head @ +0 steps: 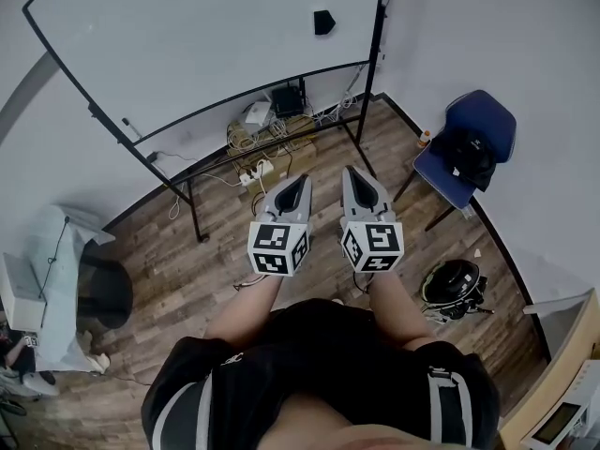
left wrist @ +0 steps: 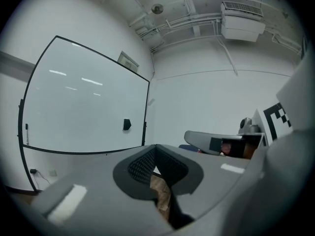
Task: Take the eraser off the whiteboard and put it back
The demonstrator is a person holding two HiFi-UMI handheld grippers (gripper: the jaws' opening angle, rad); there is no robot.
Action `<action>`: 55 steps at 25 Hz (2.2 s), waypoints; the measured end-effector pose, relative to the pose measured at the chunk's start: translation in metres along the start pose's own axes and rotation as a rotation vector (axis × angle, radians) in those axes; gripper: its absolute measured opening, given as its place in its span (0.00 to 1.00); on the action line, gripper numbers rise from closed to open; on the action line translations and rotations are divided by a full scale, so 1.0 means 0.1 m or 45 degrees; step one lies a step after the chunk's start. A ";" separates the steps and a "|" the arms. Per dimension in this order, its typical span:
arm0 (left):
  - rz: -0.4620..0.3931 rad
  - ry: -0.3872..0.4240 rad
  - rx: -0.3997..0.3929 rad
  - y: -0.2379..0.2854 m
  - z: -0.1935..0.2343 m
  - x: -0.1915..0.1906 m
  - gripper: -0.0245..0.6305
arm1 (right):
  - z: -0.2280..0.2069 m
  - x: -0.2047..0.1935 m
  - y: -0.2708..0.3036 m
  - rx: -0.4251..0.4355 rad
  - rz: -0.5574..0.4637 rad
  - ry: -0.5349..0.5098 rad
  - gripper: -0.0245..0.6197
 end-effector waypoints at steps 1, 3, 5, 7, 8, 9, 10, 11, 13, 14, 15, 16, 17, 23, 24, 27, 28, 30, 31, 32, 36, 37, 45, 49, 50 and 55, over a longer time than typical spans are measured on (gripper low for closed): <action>-0.004 -0.002 0.006 0.05 -0.06 0.00 0.05 | -0.08 0.00 -0.01 0.007 0.004 -0.001 0.05; -0.011 -0.009 0.019 0.14 -0.16 0.00 0.05 | -0.22 0.01 -0.02 0.025 0.012 -0.005 0.05; -0.013 -0.012 0.029 0.22 -0.26 -0.01 0.05 | -0.33 0.02 -0.03 0.044 0.014 -0.007 0.05; -0.014 -0.010 0.032 0.27 -0.35 -0.02 0.05 | -0.43 0.02 -0.05 0.058 0.012 -0.008 0.05; -0.013 -0.008 0.033 0.30 -0.39 -0.03 0.05 | -0.47 0.02 -0.06 0.063 0.012 -0.006 0.05; -0.010 -0.004 0.035 0.33 -0.43 -0.03 0.05 | -0.51 0.01 -0.06 0.066 0.012 -0.003 0.05; -0.006 0.002 0.038 0.36 -0.45 -0.04 0.05 | -0.55 0.01 -0.05 0.069 0.013 0.001 0.05; -0.003 0.007 0.042 0.38 -0.47 -0.04 0.05 | -0.59 0.01 -0.05 0.071 0.013 0.005 0.05; -0.002 0.013 0.053 0.42 -0.49 -0.03 0.05 | -0.64 0.01 -0.05 0.075 0.012 0.010 0.05; -0.003 0.015 0.057 0.44 -0.49 -0.02 0.05 | -0.66 0.01 -0.04 0.078 0.009 0.013 0.05; -0.005 0.017 0.059 0.45 -0.49 -0.01 0.05 | -0.67 0.02 -0.03 0.080 0.005 0.015 0.05; -0.008 0.020 0.060 0.47 -0.49 0.00 0.05 | -0.68 0.02 -0.01 0.081 0.001 0.018 0.05; -0.012 0.022 0.059 0.49 -0.48 0.01 0.05 | -0.70 0.02 0.00 0.083 -0.002 0.019 0.05; -0.021 0.013 0.043 0.71 -0.41 -0.04 0.05 | -0.80 -0.04 0.14 0.075 0.010 -0.003 0.05; -0.022 0.009 0.039 0.76 -0.39 -0.05 0.05 | -0.83 -0.05 0.18 0.072 0.014 -0.007 0.05; -0.038 0.004 0.024 0.97 -0.35 -0.02 0.05 | -0.96 -0.07 0.32 0.063 0.020 -0.018 0.05; -0.045 0.003 0.021 1.03 -0.32 -0.01 0.05 | -1.01 -0.07 0.39 0.060 0.020 -0.021 0.05; -0.055 0.000 0.018 1.18 -0.24 0.01 0.05 | -1.09 -0.06 0.53 0.053 0.018 -0.030 0.05; -0.055 -0.004 0.017 1.26 -0.19 0.01 0.05 | -1.14 -0.07 0.61 0.049 0.018 -0.034 0.05; -0.052 -0.011 0.017 1.34 -0.14 0.02 0.05 | -1.18 -0.07 0.69 0.045 0.021 -0.035 0.05; -0.043 -0.042 0.020 1.67 0.08 0.05 0.05 | -1.32 -0.08 1.06 0.047 0.043 -0.037 0.05; -0.039 -0.051 0.021 1.75 0.13 0.06 0.05 | -1.35 -0.07 1.15 0.050 0.044 -0.040 0.05; -0.023 -0.080 0.012 2.33 0.48 0.13 0.05 | -1.62 -0.07 1.80 0.034 0.052 -0.050 0.05; -0.022 -0.093 0.018 2.62 0.72 0.23 0.05 | -1.70 -0.05 2.15 0.036 0.060 -0.059 0.05; -0.022 -0.095 0.017 2.69 0.78 0.25 0.05 | -1.73 -0.04 2.24 0.037 0.061 -0.060 0.05; -0.027 -0.109 0.007 3.08 1.04 0.37 0.05 | -1.91 0.01 2.69 0.030 0.059 -0.068 0.05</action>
Point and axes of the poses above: the fingertips, and each gripper's own axes: y forward along the fingers, z to its left, x out of its top, the point moved 8 cm from there along -y, backward along the fingers, and after that the axes turned 9 degrees about x, right-handed, at the moved point
